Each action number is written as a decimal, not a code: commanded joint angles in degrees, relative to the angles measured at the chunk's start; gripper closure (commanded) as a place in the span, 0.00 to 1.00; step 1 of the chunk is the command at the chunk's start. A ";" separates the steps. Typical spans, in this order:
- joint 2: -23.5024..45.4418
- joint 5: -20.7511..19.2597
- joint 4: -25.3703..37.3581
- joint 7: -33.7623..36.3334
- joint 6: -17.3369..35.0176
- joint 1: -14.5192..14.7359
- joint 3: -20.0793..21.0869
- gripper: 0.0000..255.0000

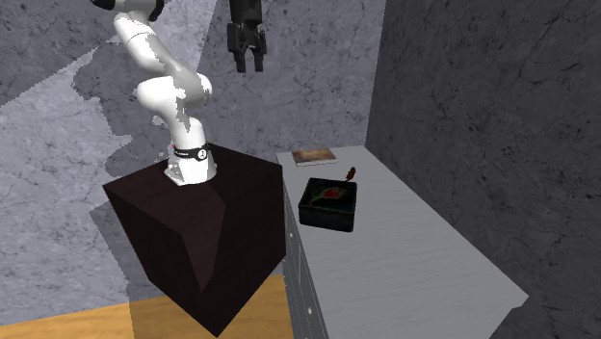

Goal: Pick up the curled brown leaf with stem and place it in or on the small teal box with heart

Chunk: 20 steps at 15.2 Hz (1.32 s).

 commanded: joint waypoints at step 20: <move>27.11 10.46 -7.88 -4.43 35.66 8.23 3.69 0.00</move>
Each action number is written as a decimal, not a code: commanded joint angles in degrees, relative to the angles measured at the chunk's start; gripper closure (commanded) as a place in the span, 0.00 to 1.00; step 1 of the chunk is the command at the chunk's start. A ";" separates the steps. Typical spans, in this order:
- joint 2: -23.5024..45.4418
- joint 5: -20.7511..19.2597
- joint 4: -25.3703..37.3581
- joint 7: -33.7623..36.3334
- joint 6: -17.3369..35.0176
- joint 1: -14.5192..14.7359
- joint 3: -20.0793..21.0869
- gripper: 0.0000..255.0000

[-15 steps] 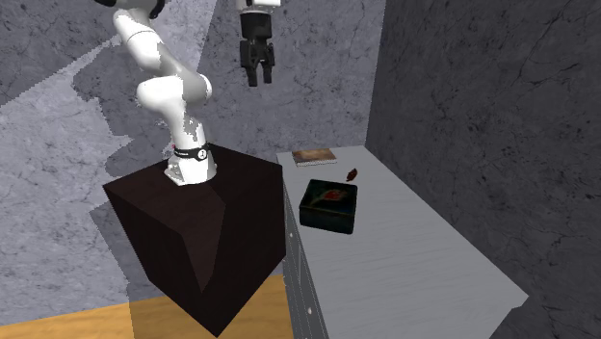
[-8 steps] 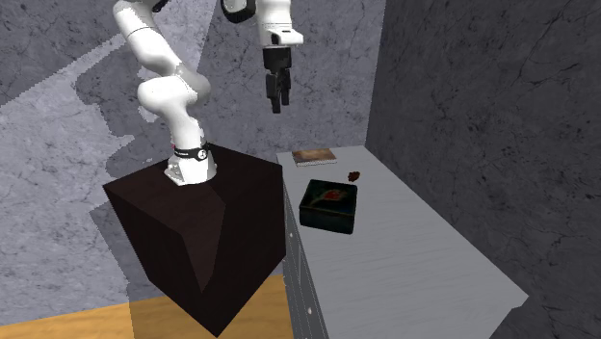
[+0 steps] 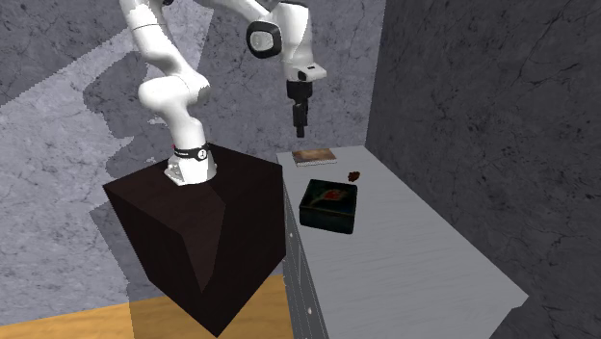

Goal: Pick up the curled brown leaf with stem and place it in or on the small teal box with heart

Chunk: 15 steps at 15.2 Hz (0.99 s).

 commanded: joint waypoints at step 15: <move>31.86 8.53 11.52 -7.18 21.72 6.33 5.80 0.00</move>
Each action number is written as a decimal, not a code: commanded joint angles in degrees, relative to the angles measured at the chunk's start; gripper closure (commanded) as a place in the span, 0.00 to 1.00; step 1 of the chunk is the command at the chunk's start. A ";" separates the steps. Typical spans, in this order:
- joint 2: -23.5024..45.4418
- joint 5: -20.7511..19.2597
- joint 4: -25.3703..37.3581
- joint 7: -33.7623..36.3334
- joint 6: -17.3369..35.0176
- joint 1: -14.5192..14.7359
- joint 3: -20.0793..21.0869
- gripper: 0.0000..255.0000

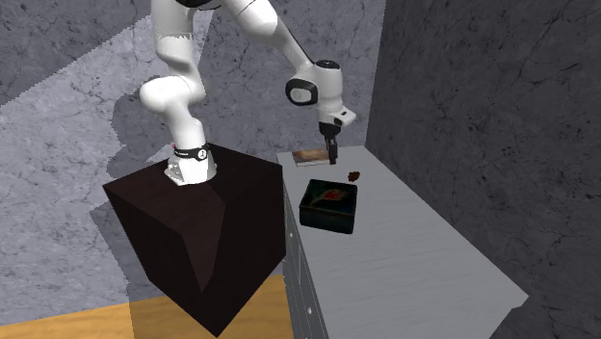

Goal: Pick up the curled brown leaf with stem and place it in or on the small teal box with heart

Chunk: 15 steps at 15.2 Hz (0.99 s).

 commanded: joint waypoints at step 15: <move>30.41 -0.16 23.50 -4.12 8.40 5.93 4.58 0.00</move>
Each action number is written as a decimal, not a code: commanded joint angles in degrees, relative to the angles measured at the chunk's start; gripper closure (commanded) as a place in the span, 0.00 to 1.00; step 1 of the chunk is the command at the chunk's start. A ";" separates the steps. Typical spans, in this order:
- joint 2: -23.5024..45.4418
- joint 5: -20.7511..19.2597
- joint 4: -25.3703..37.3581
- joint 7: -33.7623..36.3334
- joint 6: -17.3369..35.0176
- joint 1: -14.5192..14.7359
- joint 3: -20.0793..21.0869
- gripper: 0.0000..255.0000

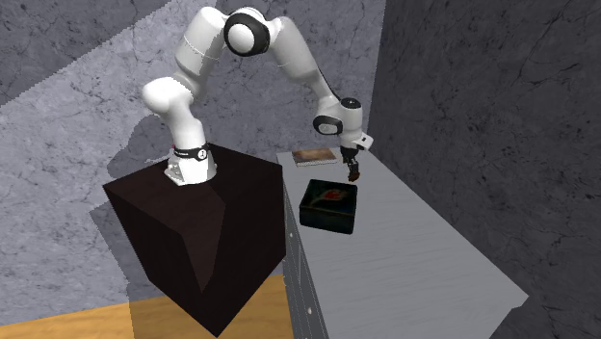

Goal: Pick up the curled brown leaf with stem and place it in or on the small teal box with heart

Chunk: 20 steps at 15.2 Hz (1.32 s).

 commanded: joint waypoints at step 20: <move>6.42 -0.51 4.10 0.07 2.58 1.86 -0.50 1.00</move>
